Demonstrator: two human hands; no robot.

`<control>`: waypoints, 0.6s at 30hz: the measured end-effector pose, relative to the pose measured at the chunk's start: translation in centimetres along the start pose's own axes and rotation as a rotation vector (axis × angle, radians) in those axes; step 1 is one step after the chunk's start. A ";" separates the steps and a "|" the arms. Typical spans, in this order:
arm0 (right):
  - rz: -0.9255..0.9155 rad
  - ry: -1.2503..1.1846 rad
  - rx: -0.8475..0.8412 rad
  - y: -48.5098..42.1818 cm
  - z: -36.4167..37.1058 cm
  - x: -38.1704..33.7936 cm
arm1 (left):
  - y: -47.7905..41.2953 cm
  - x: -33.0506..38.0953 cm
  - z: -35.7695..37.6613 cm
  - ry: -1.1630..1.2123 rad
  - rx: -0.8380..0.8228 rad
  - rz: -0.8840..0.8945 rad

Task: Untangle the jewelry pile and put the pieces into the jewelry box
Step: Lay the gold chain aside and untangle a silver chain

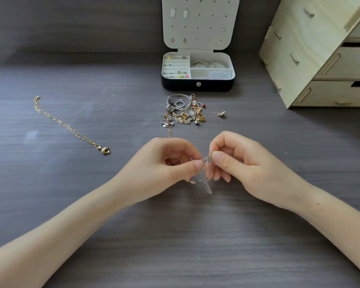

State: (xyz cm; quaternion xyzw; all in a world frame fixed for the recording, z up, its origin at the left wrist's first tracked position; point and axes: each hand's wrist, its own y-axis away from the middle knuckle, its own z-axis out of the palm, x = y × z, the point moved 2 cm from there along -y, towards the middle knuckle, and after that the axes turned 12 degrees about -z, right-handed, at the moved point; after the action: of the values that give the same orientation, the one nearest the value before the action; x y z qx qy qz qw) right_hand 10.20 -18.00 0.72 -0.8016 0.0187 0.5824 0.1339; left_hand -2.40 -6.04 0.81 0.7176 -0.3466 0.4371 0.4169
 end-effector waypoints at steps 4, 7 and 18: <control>0.008 -0.015 -0.002 -0.1 0.0 0.1 | 0.0 0.0 0.0 0.054 -0.010 -0.041; 0.002 0.025 -0.003 0.0 0.2 0.0 | 0.0 0.2 0.1 0.077 0.012 -0.062; -0.126 0.293 0.147 0.3 0.4 -0.6 | 0.0 0.4 -0.1 0.045 0.012 -0.099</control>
State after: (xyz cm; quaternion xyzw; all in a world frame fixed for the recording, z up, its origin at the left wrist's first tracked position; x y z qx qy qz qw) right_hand 9.57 -18.23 1.12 -0.8654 0.0304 0.4471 0.2241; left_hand -2.32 -5.97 1.18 0.7264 -0.2985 0.4342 0.4412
